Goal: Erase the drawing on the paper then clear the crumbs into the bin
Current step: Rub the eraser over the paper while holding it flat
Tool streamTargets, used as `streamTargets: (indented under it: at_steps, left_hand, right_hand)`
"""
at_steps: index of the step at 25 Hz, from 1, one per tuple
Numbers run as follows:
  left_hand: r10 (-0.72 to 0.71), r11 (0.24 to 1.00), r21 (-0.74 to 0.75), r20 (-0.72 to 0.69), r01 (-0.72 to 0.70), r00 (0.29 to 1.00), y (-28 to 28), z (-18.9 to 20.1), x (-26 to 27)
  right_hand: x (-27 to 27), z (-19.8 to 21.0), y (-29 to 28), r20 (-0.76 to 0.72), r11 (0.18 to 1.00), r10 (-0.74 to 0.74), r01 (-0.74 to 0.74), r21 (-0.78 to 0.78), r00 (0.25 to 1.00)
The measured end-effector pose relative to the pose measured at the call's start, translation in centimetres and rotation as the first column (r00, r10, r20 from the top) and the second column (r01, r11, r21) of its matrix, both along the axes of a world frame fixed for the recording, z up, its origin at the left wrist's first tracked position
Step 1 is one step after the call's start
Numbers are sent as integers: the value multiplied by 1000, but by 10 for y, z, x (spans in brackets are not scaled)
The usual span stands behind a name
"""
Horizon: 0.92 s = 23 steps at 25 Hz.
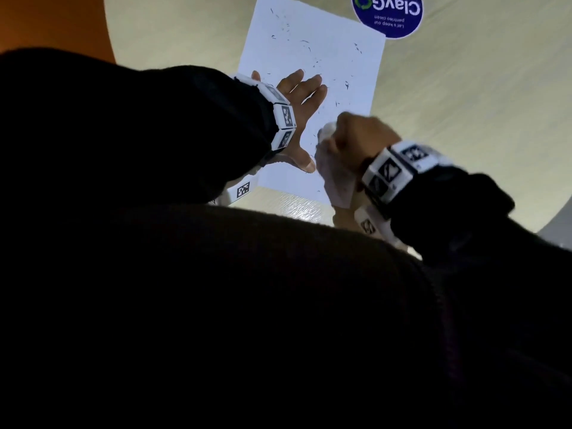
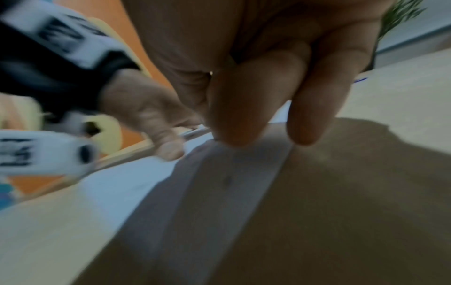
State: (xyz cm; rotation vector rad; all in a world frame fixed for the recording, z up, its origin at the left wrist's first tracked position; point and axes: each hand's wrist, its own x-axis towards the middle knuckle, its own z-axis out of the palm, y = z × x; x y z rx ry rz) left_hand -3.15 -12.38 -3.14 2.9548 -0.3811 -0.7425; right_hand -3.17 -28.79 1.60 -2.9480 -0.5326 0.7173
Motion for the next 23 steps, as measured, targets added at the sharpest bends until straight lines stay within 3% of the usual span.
streamTargets:
  at_steps: [2,6,11,15,20,23]
  left_hand:
    - [-6,1000,-6,13,6,1000,-1,0,-1]
    - [-2,1000,-18,-13,1,1000,-1,2,-2]
    - [1,1000,-5,-3,-1,1000,-4,7,-5]
    - [14,1000,0,-25,-14,1000,-5,11,-6]
    - [9,1000,3,-30,-9,1000,-3,10,-7]
    - [15,1000,13,-65,-15,998,-6,14,-5]
  right_hand:
    - [-14,2,-3,46,999,35,-35,1,998]
    - [30,4,1,22,995,-91,90,42,996]
    - [-13,-2,-4,23,999,48,-48,18,999]
    - [40,3,6,9,996,-77,76,55,997]
    - [-6,-1,3,-15,999,-9,10,53,1000]
    - [29,2,11,-9,998,-47,47,41,999]
